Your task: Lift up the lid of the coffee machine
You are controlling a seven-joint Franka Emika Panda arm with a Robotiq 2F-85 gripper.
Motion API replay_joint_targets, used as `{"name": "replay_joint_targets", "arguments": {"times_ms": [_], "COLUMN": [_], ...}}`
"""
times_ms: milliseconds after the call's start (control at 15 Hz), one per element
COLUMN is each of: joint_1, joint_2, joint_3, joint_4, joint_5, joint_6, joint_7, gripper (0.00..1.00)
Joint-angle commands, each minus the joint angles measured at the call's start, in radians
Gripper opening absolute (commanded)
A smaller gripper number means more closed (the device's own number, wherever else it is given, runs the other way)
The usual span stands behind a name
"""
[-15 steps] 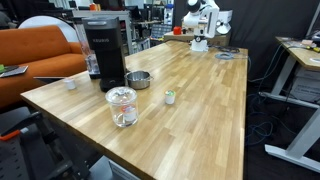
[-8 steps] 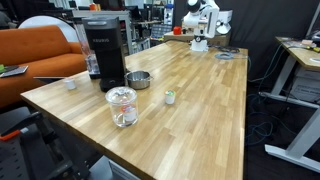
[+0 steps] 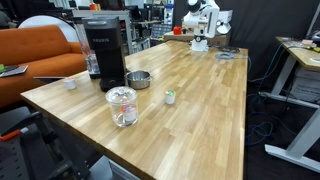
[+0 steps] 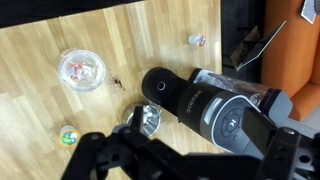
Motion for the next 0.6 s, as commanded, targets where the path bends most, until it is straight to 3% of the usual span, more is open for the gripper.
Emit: {"name": "replay_joint_targets", "arguments": {"times_ms": [0, 533], "joint_1": [0.017, -0.006], "joint_2": [0.088, 0.077], "joint_3": [-0.006, 0.022], "joint_4": [0.035, 0.014], "joint_5": [0.096, 0.088], "joint_6": [0.027, 0.029], "joint_7": [-0.087, -0.074], "gripper": [1.00, 1.00]}}
